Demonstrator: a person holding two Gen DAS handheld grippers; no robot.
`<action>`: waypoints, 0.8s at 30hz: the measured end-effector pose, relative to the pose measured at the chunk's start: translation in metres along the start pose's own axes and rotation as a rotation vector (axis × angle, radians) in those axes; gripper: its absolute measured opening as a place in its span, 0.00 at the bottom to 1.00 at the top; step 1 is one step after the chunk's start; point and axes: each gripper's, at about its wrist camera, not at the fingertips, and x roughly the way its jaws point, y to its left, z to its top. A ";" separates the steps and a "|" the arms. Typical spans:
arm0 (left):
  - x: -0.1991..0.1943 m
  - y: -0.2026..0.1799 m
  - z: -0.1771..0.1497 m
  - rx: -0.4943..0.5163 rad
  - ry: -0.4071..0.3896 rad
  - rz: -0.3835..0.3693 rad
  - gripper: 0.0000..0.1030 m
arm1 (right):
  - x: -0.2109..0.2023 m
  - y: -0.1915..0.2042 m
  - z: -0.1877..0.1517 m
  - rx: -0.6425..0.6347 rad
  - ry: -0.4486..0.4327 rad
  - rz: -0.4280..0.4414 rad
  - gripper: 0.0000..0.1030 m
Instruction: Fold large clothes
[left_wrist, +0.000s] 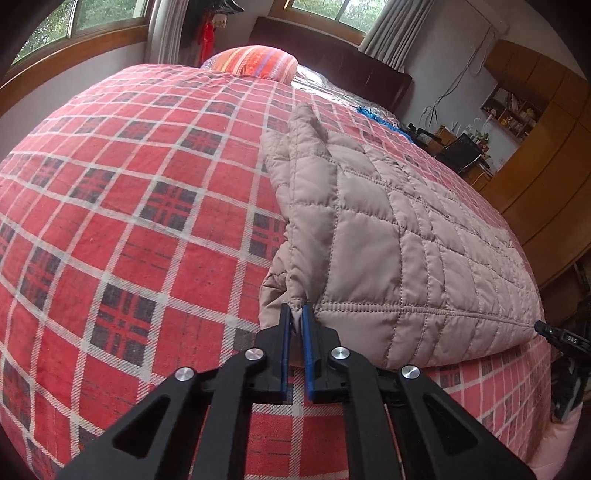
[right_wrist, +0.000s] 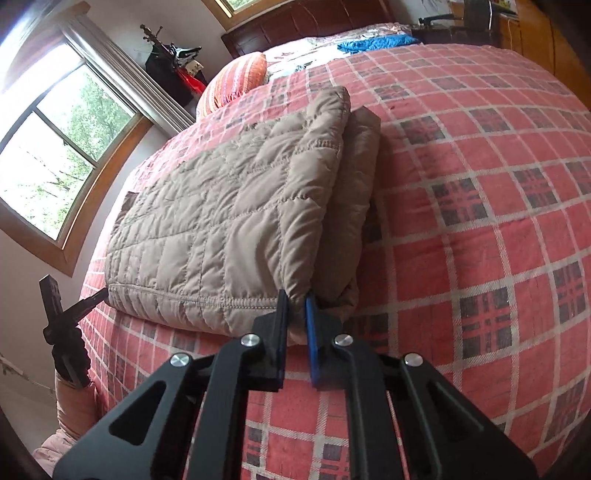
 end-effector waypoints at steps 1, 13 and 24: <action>0.003 0.001 -0.002 0.003 0.003 0.001 0.06 | 0.007 -0.003 -0.001 0.009 0.012 -0.004 0.08; 0.017 -0.005 -0.010 0.071 -0.010 0.048 0.09 | 0.036 -0.035 -0.007 0.076 0.036 0.055 0.09; -0.022 0.006 0.018 -0.020 -0.045 0.055 0.57 | -0.016 -0.017 0.014 0.038 -0.065 0.037 0.55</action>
